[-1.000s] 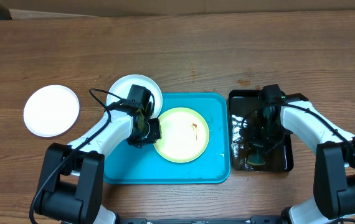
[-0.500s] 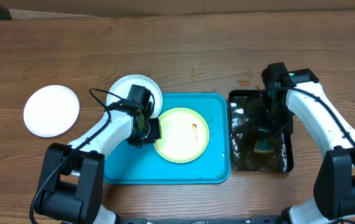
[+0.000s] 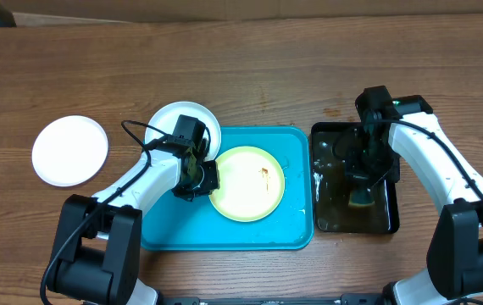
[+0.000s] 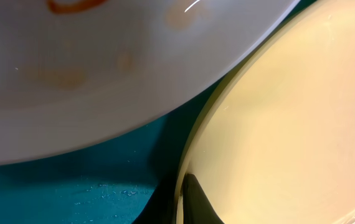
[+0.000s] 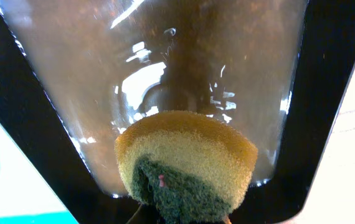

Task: Clean dirty plates on tray and stack at the side
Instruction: 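Lift the sponge and carry it over the yellow plate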

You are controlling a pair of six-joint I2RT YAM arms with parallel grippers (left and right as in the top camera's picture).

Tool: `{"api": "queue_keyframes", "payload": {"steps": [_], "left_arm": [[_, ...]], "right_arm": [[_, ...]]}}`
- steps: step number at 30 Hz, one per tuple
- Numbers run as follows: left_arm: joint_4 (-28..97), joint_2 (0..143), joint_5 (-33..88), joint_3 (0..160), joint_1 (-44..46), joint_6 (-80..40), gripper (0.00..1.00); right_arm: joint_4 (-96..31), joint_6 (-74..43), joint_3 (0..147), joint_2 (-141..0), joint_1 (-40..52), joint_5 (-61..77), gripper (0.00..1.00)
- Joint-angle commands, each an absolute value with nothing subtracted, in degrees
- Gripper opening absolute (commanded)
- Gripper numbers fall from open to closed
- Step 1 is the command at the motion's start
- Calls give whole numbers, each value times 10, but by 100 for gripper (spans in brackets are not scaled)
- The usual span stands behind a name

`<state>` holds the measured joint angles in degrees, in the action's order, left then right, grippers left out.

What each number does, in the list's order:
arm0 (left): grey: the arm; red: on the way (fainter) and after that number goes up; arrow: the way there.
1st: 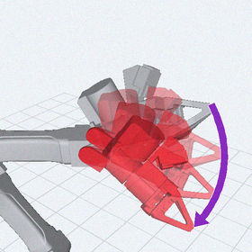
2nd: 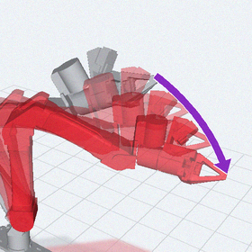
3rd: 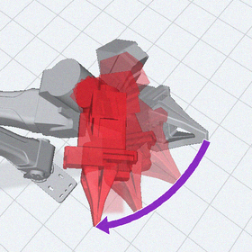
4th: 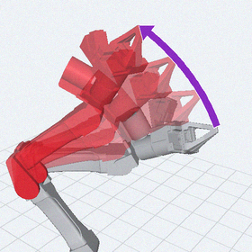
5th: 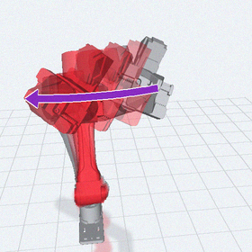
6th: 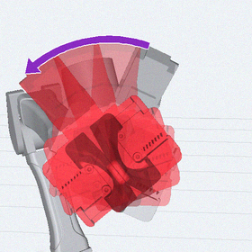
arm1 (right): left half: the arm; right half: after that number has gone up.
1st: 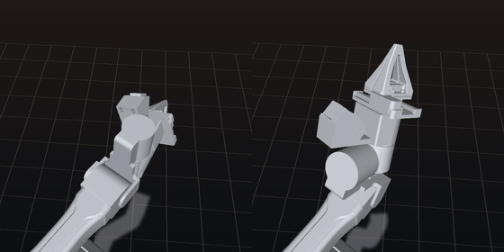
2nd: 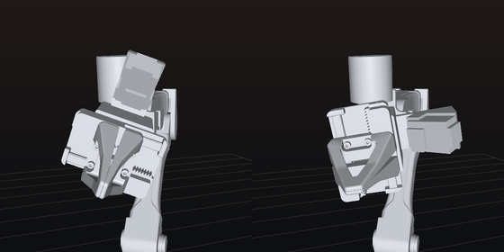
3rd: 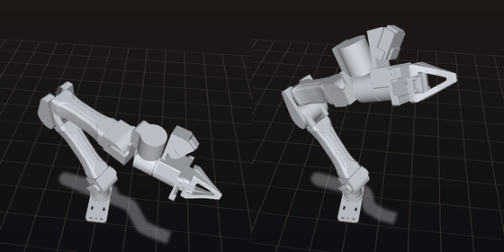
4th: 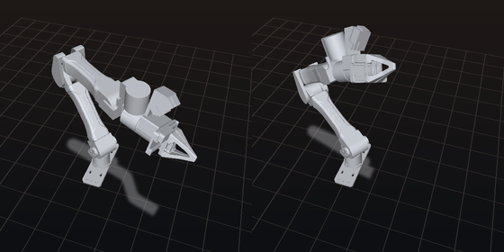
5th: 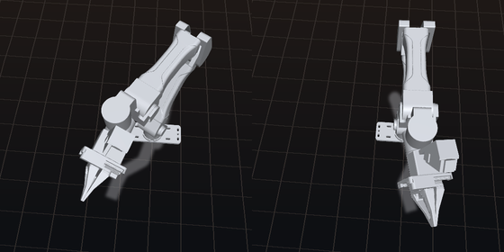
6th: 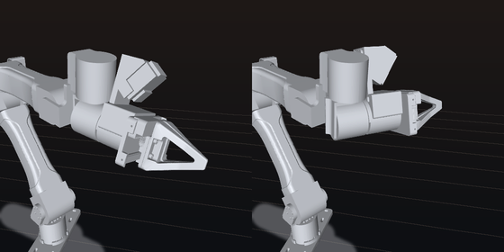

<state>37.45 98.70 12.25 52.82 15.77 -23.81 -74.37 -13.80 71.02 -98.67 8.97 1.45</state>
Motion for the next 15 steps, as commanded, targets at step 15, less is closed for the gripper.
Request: {"api": "queue_keyframes", "payload": {"steps": [15], "left_arm": [[370,1015,88,507,162,-238,4]], "right_arm": [[-750,-133,818,-978,118,163,4]]}}
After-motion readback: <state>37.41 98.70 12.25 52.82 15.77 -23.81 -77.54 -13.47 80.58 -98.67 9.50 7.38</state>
